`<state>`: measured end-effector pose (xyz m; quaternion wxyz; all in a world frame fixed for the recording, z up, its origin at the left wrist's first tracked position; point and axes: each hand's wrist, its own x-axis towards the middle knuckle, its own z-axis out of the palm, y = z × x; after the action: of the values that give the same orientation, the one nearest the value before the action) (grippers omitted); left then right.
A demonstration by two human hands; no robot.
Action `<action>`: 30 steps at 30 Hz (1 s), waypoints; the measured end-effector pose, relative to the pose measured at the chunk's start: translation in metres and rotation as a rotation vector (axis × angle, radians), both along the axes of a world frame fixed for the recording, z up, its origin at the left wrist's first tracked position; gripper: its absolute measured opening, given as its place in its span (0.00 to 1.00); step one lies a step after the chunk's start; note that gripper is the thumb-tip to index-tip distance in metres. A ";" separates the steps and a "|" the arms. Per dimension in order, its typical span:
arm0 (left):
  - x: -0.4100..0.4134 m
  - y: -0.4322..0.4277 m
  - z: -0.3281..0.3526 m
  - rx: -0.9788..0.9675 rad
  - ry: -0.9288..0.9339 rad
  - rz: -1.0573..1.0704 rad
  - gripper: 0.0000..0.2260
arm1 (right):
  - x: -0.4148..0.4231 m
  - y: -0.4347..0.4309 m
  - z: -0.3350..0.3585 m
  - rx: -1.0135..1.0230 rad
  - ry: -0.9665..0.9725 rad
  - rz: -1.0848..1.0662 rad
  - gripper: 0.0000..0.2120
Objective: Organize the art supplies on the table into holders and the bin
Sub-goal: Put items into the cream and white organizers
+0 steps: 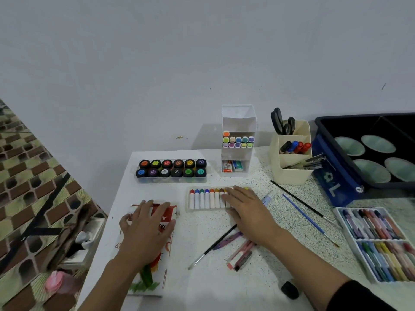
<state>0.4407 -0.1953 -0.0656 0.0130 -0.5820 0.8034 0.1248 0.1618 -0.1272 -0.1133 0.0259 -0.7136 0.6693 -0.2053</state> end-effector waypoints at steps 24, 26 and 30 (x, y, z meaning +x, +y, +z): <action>-0.110 0.038 -0.002 0.050 0.282 -0.650 0.12 | -0.051 0.107 0.034 0.123 -0.197 0.000 0.13; -0.111 0.038 -0.004 0.038 0.283 -0.628 0.10 | -0.043 0.105 0.031 0.118 -0.151 0.027 0.13; -0.112 0.036 -0.003 0.055 0.311 -0.577 0.05 | -0.031 0.101 0.032 0.129 -0.042 0.087 0.11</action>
<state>0.3291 -0.1591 -0.0686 -0.0594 -0.3040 0.9239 0.2248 0.1308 -0.0267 -0.0812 0.0950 -0.7342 0.6489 -0.1753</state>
